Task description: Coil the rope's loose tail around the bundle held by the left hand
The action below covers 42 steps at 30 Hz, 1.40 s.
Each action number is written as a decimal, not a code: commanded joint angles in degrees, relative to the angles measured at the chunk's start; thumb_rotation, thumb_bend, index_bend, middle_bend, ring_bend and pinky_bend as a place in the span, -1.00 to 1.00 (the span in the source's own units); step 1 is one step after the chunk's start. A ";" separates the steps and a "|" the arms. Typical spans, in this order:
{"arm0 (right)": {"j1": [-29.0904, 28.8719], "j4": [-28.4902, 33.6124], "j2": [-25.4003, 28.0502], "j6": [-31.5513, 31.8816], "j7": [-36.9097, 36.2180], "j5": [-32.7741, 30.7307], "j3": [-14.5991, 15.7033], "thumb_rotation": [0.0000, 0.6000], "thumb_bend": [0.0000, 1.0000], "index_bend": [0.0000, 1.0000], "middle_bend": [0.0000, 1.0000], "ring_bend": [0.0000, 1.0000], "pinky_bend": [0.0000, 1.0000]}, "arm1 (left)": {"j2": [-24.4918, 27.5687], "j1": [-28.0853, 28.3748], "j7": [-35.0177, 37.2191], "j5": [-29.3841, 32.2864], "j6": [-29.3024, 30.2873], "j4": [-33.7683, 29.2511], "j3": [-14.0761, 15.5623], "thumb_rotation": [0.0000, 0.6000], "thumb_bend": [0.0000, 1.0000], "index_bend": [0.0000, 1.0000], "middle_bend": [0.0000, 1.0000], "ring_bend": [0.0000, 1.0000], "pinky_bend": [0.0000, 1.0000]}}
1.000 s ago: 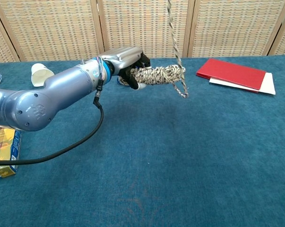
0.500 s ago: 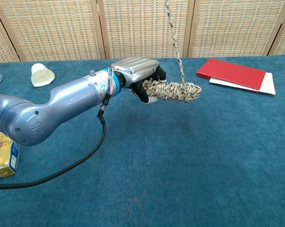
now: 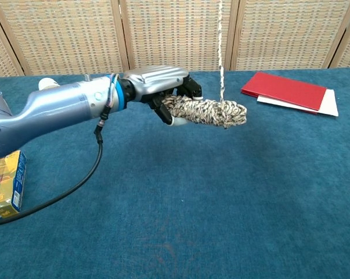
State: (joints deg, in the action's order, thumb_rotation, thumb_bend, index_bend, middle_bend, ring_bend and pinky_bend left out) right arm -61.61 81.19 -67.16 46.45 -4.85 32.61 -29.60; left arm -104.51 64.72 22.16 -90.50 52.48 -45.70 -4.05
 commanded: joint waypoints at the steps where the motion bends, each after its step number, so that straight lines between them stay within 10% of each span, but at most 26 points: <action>1: 0.61 -4.52 -2.24 -2.84 -1.33 -1.94 1.22 1.00 -0.08 0.44 -0.95 -1.00 -1.00 | 1.95 -0.32 5.97 -3.20 3.22 1.29 2.36 1.00 0.31 0.67 0.23 0.04 0.29; 16: 5.73 -14.36 -7.60 -13.07 -5.48 0.71 6.50 1.00 -0.08 0.45 -0.95 -1.00 -1.00 | 4.57 -0.02 17.84 -1.69 6.69 -1.61 -0.37 1.00 0.31 0.67 0.24 0.04 0.29; 42: 19.05 3.82 -6.92 -5.54 -12.74 18.12 10.30 1.00 -0.08 0.48 -0.94 -1.00 -1.00 | 0.32 1.05 1.80 18.01 -3.41 -5.36 -14.28 1.00 0.28 0.67 0.24 0.04 0.29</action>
State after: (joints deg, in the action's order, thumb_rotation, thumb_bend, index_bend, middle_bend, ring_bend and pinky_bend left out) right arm -43.33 84.22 -73.77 39.96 -17.24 49.94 -19.62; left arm -103.71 65.66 25.87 -74.03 49.57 -50.69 -17.20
